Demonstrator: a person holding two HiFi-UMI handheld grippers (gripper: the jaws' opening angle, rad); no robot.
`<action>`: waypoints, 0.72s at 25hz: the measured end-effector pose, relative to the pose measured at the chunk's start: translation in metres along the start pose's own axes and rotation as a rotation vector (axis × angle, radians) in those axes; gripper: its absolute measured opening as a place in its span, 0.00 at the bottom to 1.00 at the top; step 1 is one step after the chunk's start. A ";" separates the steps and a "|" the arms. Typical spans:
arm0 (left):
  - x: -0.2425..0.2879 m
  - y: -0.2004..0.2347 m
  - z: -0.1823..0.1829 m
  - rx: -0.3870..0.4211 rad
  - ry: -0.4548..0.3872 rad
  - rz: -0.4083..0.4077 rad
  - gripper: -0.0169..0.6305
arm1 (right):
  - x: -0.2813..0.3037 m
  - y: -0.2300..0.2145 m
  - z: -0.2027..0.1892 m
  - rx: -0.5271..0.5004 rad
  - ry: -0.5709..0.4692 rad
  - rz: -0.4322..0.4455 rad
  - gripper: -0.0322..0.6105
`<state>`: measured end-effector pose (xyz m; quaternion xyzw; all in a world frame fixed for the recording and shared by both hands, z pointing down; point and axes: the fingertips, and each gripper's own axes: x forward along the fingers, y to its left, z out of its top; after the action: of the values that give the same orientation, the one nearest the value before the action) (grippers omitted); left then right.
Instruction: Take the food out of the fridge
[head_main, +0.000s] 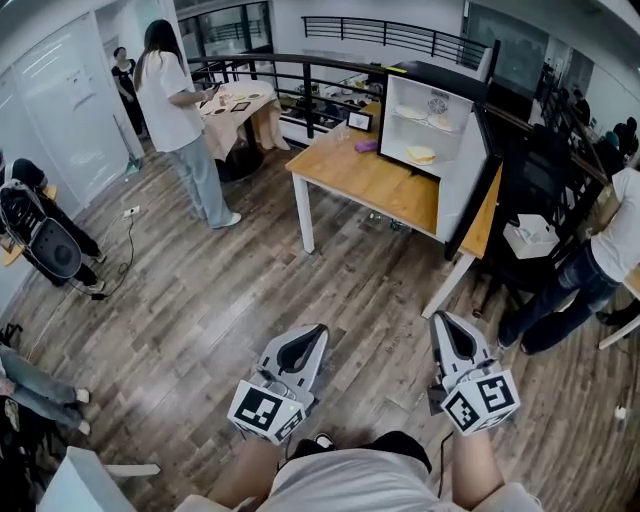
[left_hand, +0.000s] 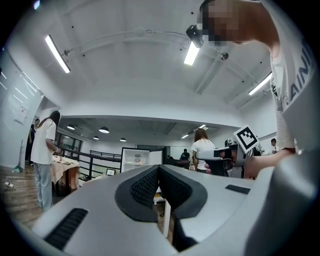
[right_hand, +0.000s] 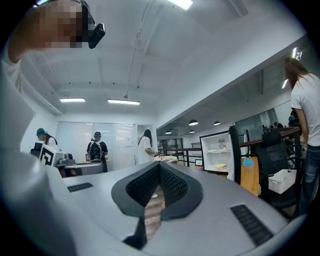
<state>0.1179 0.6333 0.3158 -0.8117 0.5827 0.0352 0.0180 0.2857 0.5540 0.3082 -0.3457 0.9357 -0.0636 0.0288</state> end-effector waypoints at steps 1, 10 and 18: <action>-0.005 0.007 0.000 -0.005 0.000 -0.001 0.04 | 0.006 0.008 -0.003 0.001 0.006 0.002 0.08; -0.024 0.064 -0.003 -0.011 -0.004 0.026 0.04 | 0.065 0.042 -0.016 0.003 0.027 0.044 0.08; 0.000 0.107 0.001 -0.004 -0.011 0.069 0.04 | 0.129 0.027 -0.010 0.015 0.001 0.073 0.08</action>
<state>0.0165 0.5996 0.3159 -0.7909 0.6103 0.0412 0.0183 0.1699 0.4914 0.3130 -0.3112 0.9472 -0.0698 0.0334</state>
